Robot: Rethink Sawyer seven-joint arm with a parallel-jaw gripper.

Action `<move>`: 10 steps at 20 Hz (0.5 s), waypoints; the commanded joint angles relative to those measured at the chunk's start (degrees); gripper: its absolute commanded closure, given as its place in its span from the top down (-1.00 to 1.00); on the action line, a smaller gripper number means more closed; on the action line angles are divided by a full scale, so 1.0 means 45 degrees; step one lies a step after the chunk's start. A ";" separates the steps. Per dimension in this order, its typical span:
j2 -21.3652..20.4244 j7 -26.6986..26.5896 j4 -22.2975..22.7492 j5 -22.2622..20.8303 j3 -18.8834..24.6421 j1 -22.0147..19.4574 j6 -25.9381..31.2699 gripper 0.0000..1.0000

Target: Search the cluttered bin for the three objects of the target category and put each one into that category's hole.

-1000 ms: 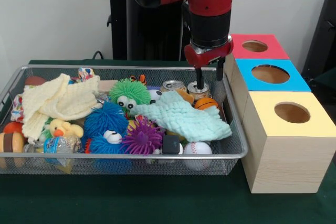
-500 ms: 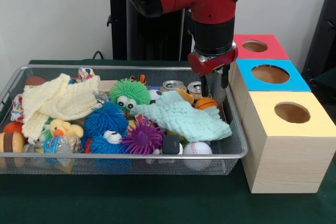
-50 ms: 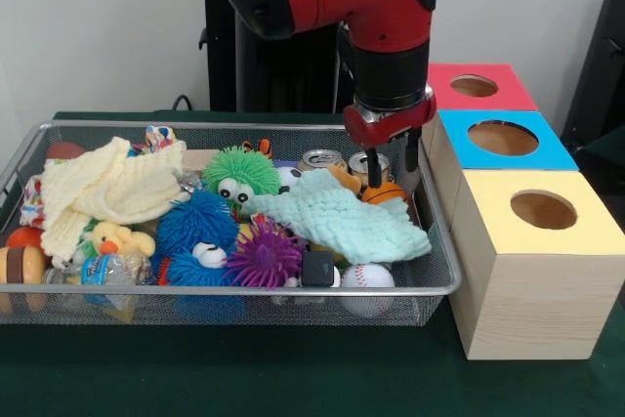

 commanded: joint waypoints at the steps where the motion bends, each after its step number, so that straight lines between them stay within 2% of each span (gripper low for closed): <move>1: 0.0483 -0.3178 -0.0982 -0.1097 0.0812 -0.0549 0.1390 1.00; 10: 0.0220 -0.3275 -0.0758 -0.1196 0.0988 -0.0859 0.1694 1.00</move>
